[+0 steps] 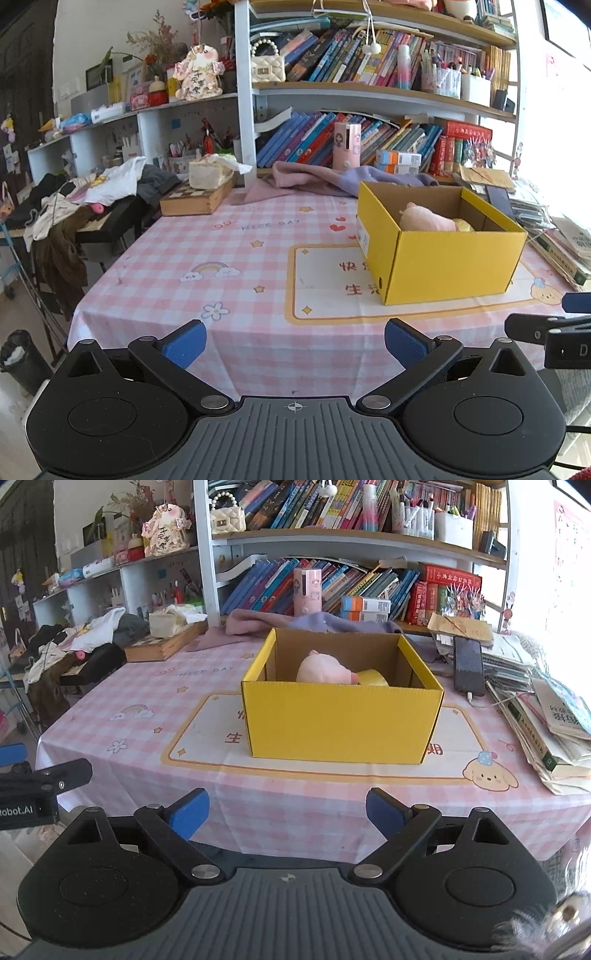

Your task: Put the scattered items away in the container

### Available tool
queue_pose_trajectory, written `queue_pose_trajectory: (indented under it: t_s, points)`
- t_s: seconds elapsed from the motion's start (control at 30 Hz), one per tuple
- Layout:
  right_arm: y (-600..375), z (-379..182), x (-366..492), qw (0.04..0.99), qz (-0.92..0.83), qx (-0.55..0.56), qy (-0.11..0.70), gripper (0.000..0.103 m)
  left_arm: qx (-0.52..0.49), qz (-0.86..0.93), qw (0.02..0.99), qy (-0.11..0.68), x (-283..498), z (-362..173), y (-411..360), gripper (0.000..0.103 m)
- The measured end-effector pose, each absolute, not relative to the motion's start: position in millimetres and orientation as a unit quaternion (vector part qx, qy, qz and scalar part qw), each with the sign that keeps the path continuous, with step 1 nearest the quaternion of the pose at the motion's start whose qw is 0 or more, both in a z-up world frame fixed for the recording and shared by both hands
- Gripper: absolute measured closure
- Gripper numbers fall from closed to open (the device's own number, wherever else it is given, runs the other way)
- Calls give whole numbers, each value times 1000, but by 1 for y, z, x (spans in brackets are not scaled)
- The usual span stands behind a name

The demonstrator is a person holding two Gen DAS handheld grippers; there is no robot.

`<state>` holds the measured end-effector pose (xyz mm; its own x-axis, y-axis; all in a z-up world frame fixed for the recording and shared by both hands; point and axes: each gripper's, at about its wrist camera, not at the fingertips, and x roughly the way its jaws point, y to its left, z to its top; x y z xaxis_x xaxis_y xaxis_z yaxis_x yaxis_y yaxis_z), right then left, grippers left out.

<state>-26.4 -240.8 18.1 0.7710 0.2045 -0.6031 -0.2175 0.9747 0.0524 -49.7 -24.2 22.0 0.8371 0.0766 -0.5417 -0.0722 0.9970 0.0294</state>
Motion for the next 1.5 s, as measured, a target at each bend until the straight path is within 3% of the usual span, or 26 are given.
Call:
queue_pose_trajectory:
  t_s: [1.5]
  points:
    - [-231,3,-25,927,124,-20,354,3,11,40,945,325,-41,12,-28,0]
